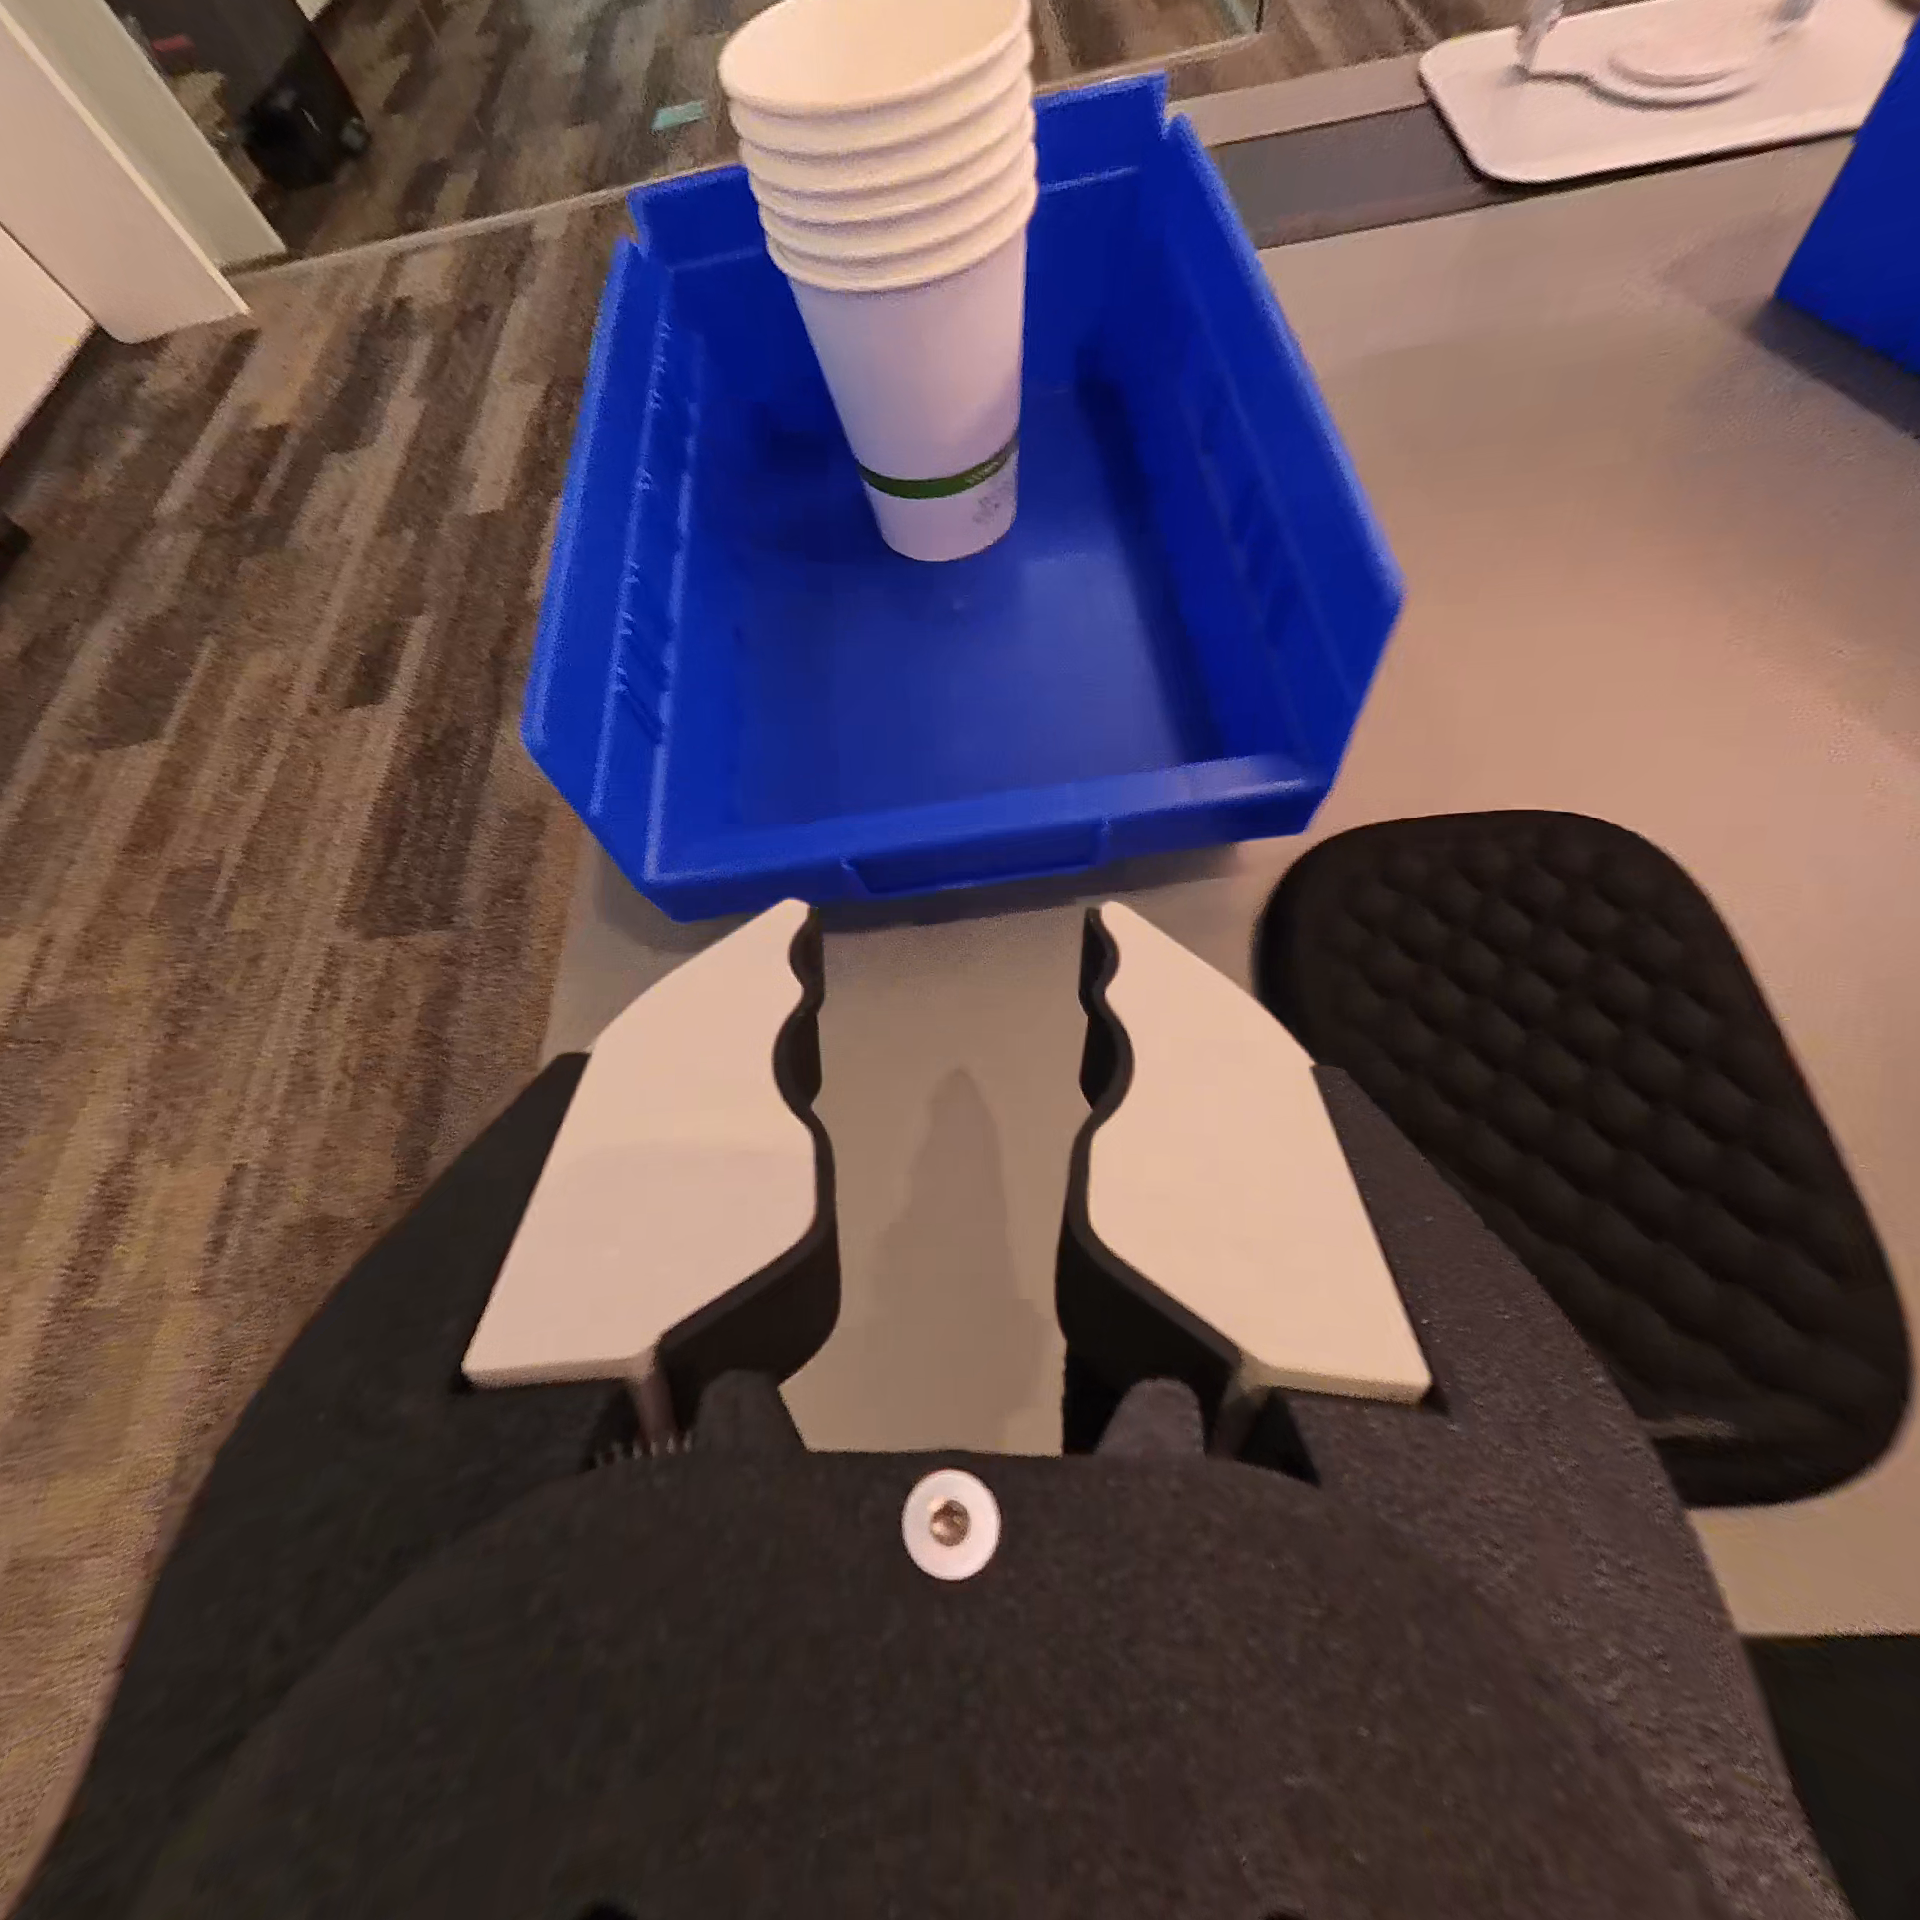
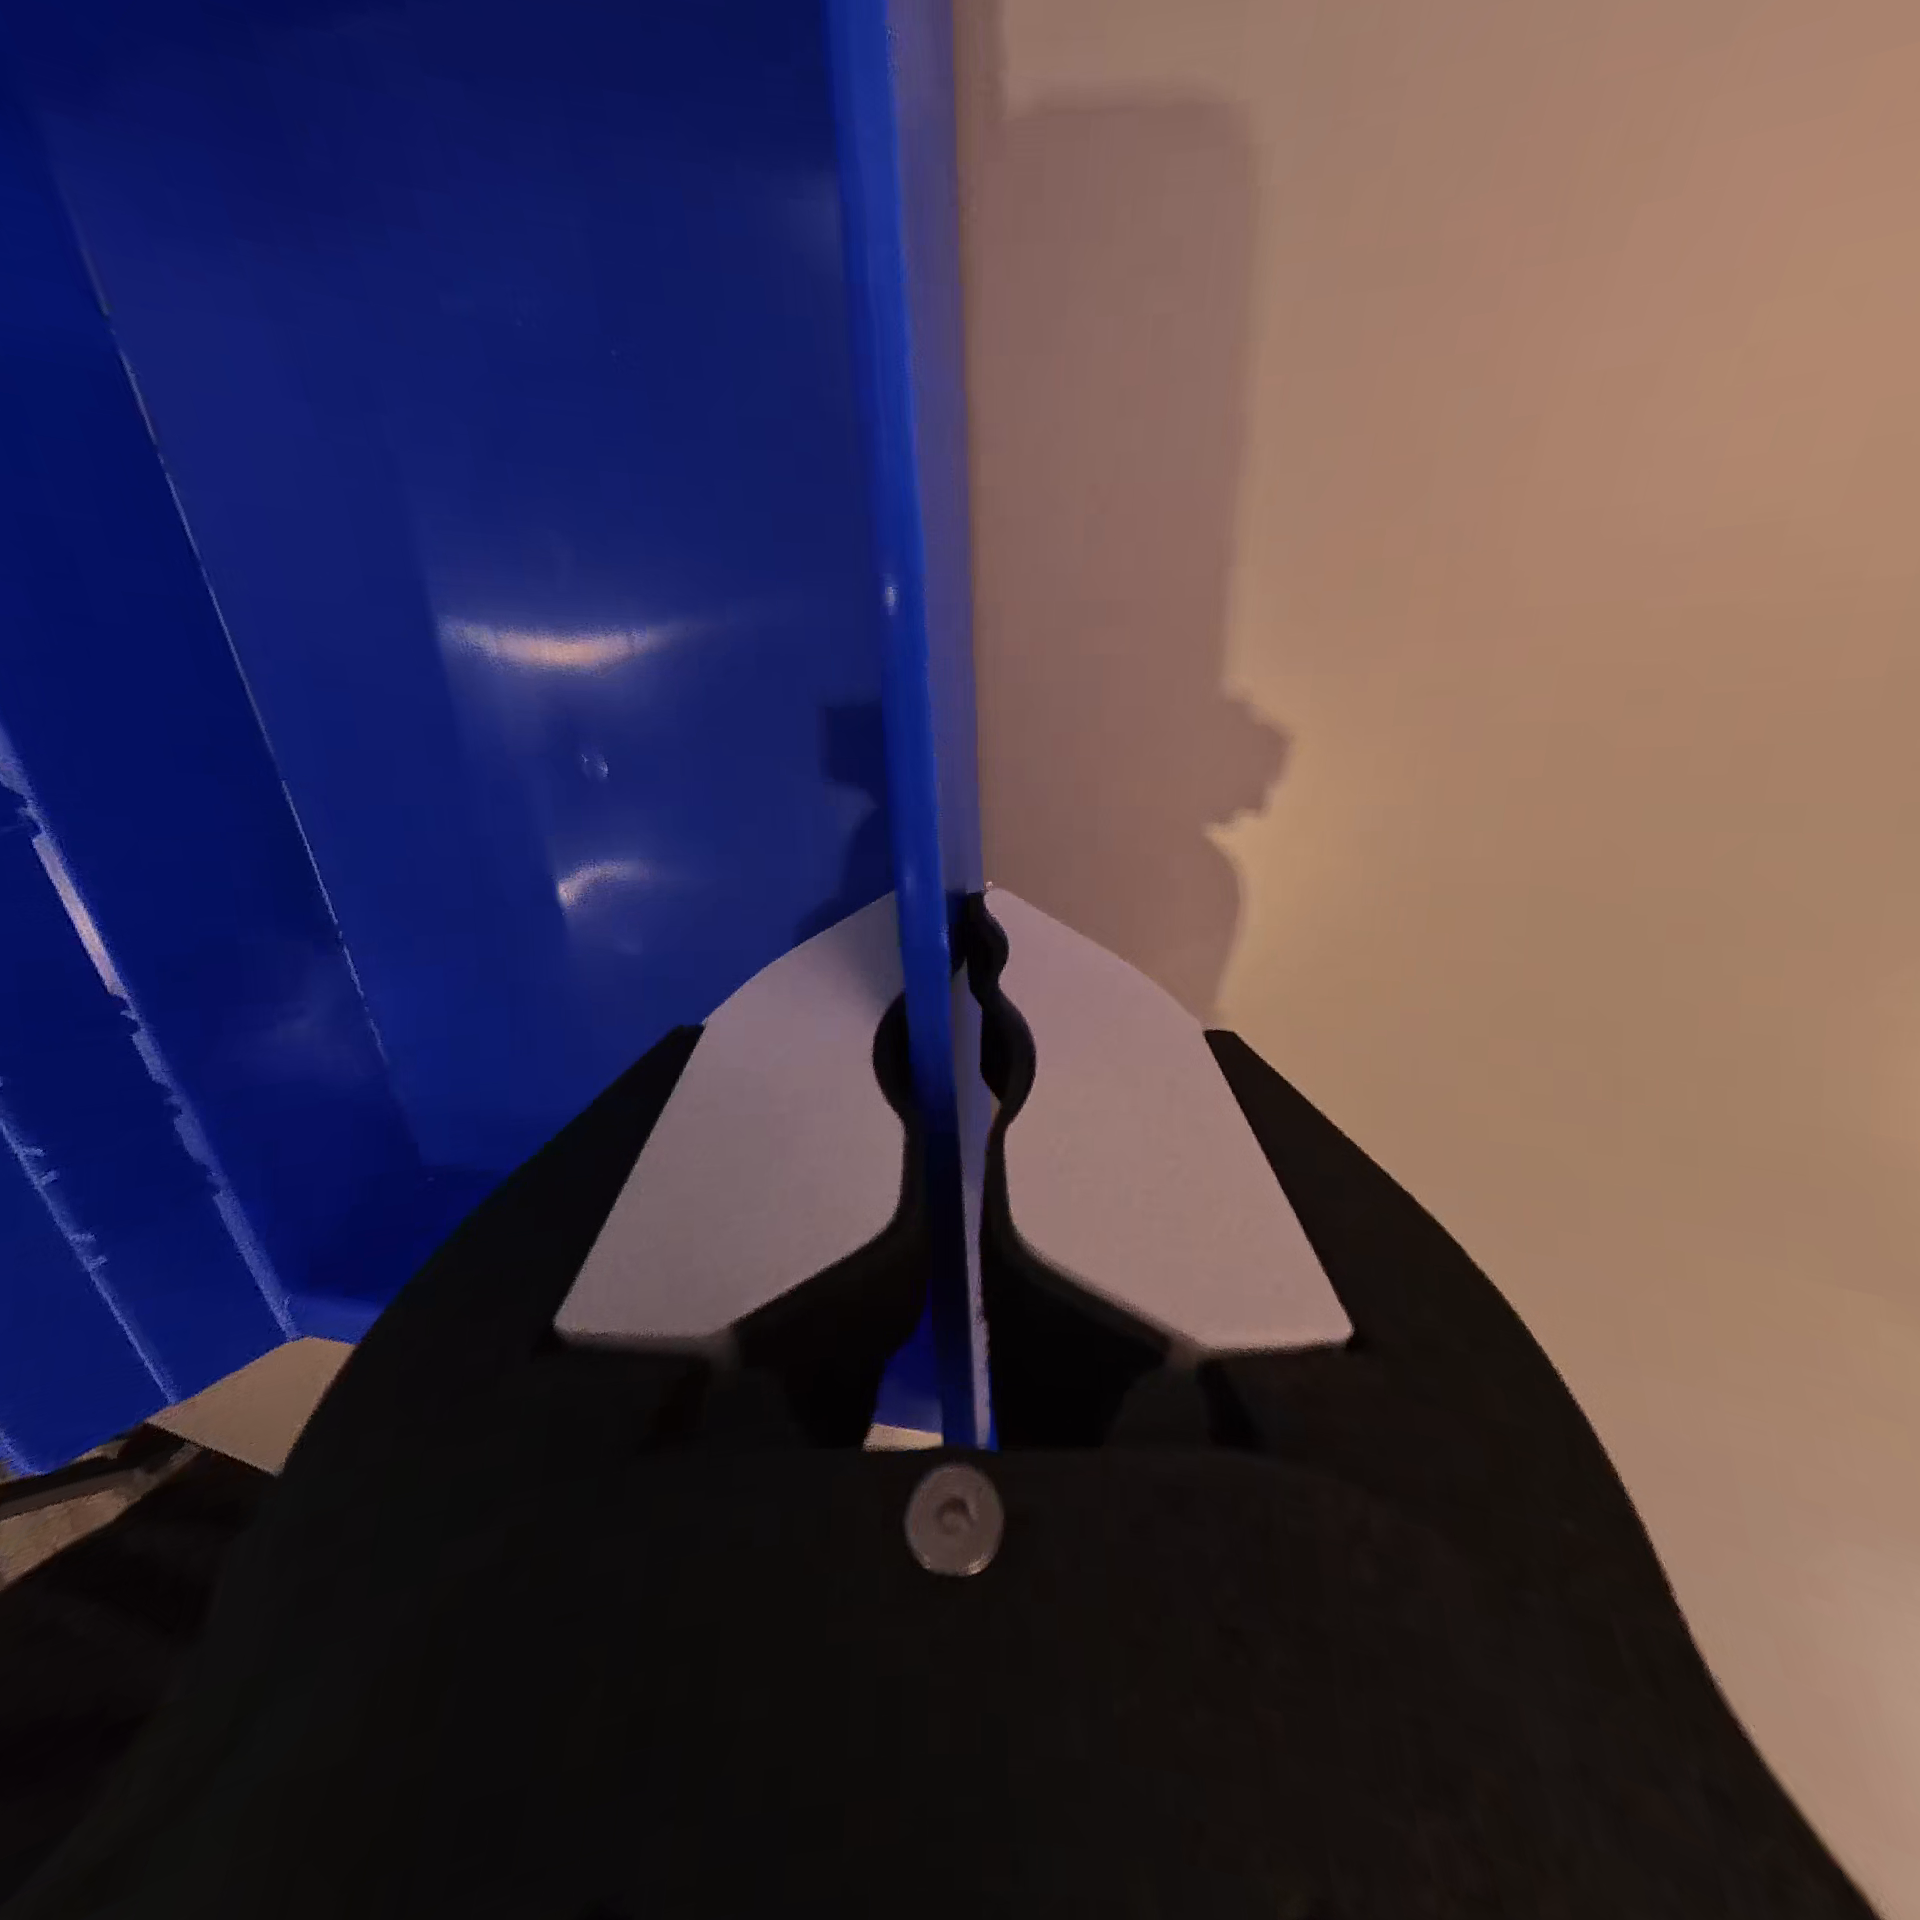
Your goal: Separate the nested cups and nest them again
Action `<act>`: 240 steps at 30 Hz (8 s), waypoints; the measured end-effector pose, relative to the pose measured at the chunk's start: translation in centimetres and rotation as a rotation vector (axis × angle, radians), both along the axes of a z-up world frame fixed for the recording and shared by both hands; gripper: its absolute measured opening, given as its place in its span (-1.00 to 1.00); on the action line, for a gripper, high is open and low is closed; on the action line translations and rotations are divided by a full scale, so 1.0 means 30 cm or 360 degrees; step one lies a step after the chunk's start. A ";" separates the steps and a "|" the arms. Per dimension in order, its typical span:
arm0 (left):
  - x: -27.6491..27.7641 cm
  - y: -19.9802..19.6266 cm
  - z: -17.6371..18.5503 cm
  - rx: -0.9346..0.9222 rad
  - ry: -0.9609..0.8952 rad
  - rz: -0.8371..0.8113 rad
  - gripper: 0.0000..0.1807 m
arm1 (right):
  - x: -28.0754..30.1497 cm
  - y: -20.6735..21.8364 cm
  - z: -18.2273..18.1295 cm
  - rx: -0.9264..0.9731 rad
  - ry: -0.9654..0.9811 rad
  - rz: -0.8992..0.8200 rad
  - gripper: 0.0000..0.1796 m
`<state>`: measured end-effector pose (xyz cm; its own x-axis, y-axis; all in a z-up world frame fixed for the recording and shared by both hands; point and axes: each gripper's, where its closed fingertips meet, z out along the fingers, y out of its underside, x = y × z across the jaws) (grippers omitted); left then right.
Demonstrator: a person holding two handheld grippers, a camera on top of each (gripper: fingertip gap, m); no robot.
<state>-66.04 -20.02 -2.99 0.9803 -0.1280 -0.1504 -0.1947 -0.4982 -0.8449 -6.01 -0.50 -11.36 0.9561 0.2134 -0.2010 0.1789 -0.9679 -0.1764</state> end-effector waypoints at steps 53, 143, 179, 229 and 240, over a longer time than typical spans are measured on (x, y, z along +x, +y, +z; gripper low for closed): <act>0.269 0.356 0.305 0.0309 0.0407 -0.0251 -0.17 | 0.304 -0.301 0.867 0.2182 0.0489 0.0460 -0.34; 0.088 0.869 -0.088 0.0256 -0.0491 -0.0138 0.08 | 0.137 -0.146 0.844 0.2236 0.0779 0.0531 -0.43; 0.151 0.920 -0.103 0.0267 -0.0298 -0.0346 0.08 | 0.131 -0.106 0.780 0.2132 0.0703 0.0556 -0.43; 0.046 0.814 -0.157 0.0137 -0.0266 -0.0154 0.19 | 0.127 -0.095 0.755 0.2099 0.0648 0.0579 -0.45; 0.086 0.978 -0.152 0.0214 -0.0035 -0.0202 0.21 | 0.126 -0.081 0.730 0.2063 0.0601 0.0590 -0.45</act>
